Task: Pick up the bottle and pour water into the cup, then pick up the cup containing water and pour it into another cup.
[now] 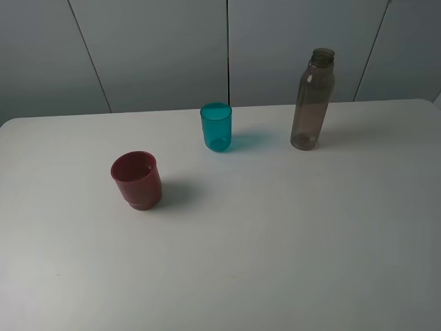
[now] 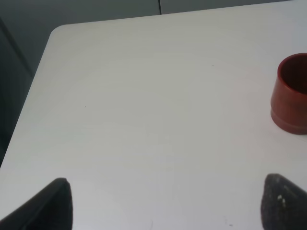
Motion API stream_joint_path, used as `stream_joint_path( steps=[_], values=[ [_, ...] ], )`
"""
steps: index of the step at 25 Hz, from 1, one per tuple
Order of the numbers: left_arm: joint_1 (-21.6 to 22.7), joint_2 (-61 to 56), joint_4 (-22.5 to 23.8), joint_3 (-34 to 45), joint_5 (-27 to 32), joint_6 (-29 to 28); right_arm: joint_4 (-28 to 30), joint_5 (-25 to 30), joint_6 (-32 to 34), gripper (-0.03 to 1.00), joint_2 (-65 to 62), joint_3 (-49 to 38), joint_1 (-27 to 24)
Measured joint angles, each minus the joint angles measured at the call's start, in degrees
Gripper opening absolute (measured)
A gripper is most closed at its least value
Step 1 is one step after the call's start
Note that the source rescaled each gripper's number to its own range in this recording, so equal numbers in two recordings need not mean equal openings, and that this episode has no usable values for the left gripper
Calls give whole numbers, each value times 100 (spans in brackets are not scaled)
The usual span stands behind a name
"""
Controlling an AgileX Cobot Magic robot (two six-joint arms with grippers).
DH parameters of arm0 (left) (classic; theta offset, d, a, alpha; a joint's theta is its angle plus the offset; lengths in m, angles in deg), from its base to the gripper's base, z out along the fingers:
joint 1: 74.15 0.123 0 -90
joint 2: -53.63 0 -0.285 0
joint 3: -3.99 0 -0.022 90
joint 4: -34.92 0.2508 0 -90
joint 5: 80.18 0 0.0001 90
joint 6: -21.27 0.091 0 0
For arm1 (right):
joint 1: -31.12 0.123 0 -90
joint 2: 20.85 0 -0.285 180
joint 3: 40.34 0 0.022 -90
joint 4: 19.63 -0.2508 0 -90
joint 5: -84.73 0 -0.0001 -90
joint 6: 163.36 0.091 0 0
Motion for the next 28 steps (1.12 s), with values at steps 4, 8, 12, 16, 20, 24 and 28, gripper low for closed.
stream_joint_path(
  steps=[4, 8, 12, 16, 20, 24, 28],
  values=[
    [0, 0, 0, 0, 0, 0, 0, 0, 36, 100, 0, 0, 0],
    [0, 0, 0, 0, 0, 0, 0, 0, 49, 100, 0, 0, 0],
    [0, 0, 0, 0, 0, 0, 0, 0, 58, 100, 0, 0, 0],
    [0, 0, 0, 0, 0, 0, 0, 0, 62, 100, 0, 0, 0],
    [0, 0, 0, 0, 0, 0, 0, 0, 72, 100, 0, 0, 0],
    [0, 0, 0, 0, 0, 0, 0, 0, 72, 100, 0, 0, 0],
    [0, 0, 0, 0, 0, 0, 0, 0, 72, 100, 0, 0, 0]
  ],
)
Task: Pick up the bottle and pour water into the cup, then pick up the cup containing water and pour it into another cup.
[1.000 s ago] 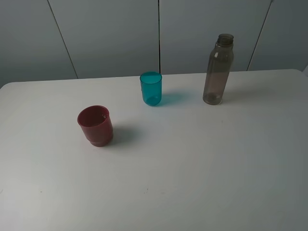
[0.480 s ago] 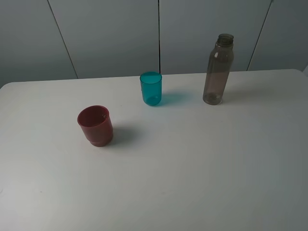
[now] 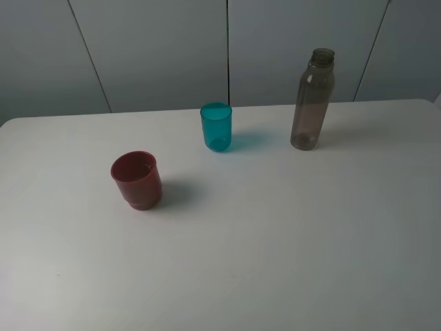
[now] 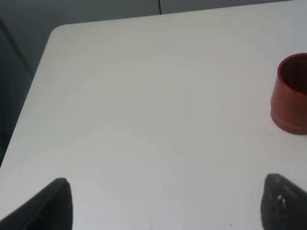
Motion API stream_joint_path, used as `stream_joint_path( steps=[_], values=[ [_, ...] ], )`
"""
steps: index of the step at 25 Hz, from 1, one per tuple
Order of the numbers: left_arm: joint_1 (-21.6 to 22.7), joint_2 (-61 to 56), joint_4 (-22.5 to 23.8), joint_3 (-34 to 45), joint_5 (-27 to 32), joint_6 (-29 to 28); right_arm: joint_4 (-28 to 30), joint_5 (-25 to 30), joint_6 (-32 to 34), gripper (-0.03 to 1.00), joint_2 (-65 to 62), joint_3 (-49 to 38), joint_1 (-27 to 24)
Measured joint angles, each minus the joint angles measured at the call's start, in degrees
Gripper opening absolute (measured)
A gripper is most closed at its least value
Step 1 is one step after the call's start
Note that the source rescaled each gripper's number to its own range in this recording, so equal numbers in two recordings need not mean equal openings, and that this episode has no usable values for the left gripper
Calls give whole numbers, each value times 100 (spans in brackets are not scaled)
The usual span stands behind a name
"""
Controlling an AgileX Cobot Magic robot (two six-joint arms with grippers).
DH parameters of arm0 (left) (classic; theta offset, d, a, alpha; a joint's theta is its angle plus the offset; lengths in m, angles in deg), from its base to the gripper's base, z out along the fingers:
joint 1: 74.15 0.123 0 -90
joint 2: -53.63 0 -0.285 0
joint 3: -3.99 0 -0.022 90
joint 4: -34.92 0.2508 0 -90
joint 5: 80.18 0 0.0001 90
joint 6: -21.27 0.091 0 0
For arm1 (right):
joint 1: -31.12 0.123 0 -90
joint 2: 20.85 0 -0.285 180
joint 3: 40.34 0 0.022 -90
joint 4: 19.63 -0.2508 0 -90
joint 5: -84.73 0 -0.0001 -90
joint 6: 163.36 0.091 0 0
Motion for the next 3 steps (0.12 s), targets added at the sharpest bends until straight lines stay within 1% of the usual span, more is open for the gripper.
stream_joint_path(
  steps=[3],
  values=[
    [0, 0, 0, 0, 0, 0, 0, 0, 0, 100, 0, 0, 0]
  ],
)
